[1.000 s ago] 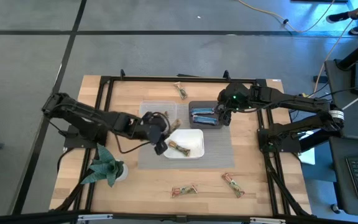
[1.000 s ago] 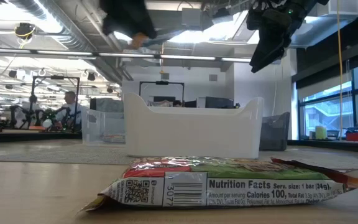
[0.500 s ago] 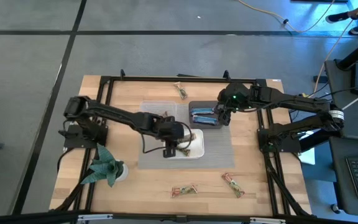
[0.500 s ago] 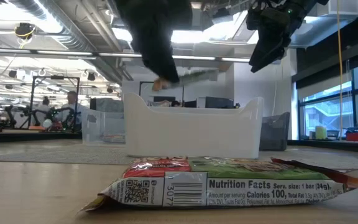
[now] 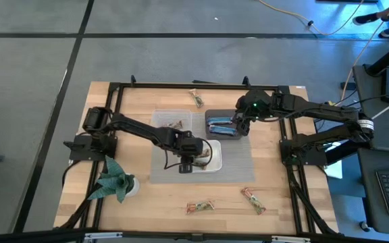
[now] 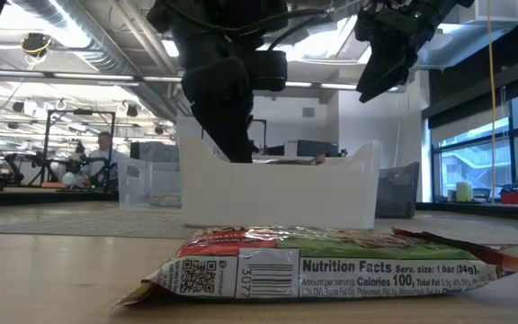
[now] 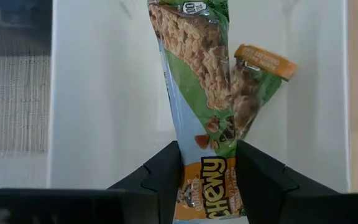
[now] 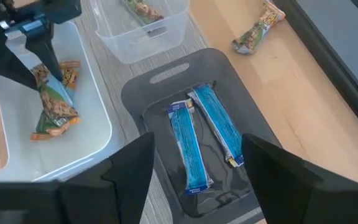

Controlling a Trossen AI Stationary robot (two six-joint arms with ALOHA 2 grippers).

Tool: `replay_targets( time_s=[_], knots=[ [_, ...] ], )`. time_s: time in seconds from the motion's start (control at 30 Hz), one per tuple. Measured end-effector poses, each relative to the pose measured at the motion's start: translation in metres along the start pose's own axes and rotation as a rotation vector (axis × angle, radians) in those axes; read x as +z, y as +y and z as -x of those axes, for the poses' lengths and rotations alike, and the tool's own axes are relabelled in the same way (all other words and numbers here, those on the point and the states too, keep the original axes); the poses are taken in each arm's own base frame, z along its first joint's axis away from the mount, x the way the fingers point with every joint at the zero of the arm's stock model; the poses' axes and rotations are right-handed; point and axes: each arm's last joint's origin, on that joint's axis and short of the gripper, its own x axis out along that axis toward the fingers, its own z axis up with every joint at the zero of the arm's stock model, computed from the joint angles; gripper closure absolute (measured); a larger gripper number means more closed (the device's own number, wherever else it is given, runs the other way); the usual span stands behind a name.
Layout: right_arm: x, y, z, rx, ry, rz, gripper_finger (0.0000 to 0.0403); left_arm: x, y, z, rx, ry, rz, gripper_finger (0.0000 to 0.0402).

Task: Pick and place Granola Bars by type
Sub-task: Put the bottom yellow granola bar into the white bin, then put the right red granola bar into the transparent bin

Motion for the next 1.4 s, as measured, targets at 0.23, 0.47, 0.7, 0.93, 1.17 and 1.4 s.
replay_targets(
  time_s=[0.23, 0.47, 0.7, 0.93, 1.17, 1.4],
  knots=[
    [0.000, 0.004, 0.007, 0.004, 0.016, -0.089, 0.0159, 0.004, 0.002, -0.001, 0.002, -0.036, 0.009, 0.0270],
    [0.016, 0.025, 0.051, -0.061, 0.001, -0.205, 0.0159, 0.007, 0.001, -0.001, -0.004, -0.072, 0.012, 0.0270],
    [0.005, 0.063, 0.072, 0.001, 0.041, -0.322, 0.0159, 0.007, 0.001, -0.001, -0.004, -0.066, 0.011, 0.0270],
    [-0.031, 0.108, 0.069, 0.029, 0.201, -0.445, 0.0159, 0.006, 0.001, -0.001, -0.005, -0.066, 0.011, 0.0270],
    [-0.060, 0.151, 0.062, 0.009, 0.294, -0.491, 0.0159, 0.006, 0.001, -0.001, -0.004, -0.066, 0.011, 0.0256],
    [-0.088, 0.186, 0.051, -0.035, 0.431, -0.539, 0.0159, 0.007, 0.001, 0.000, -0.004, -0.066, 0.011, 0.0203]
  ],
)
